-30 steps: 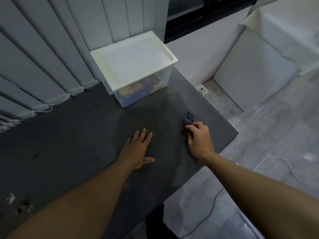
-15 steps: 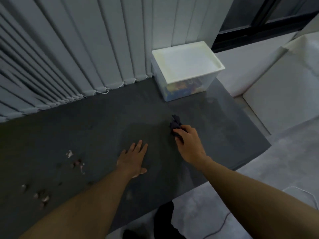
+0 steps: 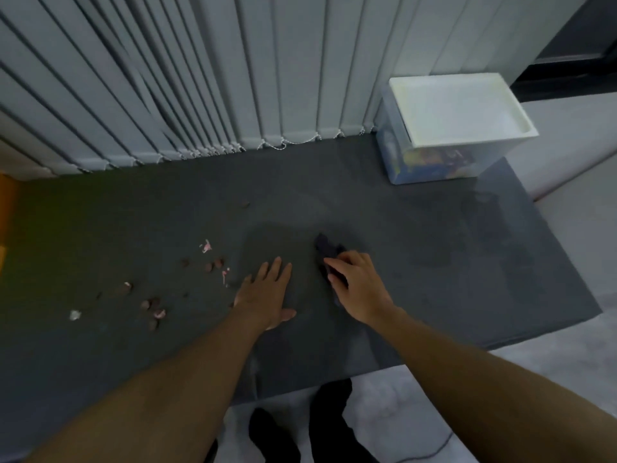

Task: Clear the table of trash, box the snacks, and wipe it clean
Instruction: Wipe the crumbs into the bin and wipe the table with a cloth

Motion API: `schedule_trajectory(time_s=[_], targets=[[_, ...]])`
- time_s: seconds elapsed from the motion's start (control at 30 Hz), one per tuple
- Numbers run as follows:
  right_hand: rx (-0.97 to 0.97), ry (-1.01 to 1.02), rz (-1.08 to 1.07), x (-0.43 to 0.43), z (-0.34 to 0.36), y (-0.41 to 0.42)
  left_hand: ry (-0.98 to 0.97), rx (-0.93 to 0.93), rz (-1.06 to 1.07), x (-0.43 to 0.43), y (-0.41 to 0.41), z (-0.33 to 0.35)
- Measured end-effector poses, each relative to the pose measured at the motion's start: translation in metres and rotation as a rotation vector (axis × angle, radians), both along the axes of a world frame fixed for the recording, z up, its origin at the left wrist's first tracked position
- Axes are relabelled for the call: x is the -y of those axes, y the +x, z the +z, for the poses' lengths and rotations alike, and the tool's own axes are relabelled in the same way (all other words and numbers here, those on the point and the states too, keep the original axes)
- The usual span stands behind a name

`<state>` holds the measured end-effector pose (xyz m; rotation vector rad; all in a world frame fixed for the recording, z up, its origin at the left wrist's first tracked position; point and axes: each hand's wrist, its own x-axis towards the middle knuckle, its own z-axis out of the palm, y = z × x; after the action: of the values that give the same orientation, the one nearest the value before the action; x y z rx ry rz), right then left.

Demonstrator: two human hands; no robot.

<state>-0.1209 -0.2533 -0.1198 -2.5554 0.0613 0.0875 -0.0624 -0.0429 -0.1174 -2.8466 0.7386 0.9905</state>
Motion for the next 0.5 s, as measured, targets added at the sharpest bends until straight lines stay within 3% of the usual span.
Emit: schedule_trajectory(time_s=[0.13,0.27,0.5], targets=[[-0.088,0.055,-0.148,-0.007,-0.001,0.005,-0.038,0.009,0.033,-0.01,-0.001,0.0],[-0.289,-0.041,-0.309,-0.005,0.002,0.015,-0.056,0.001,0.05,-0.018,0.001,0.003],[-0.198,0.246,-0.33,-0.015,0.018,0.016,-0.06,0.027,0.042,-0.023,0.006,0.016]])
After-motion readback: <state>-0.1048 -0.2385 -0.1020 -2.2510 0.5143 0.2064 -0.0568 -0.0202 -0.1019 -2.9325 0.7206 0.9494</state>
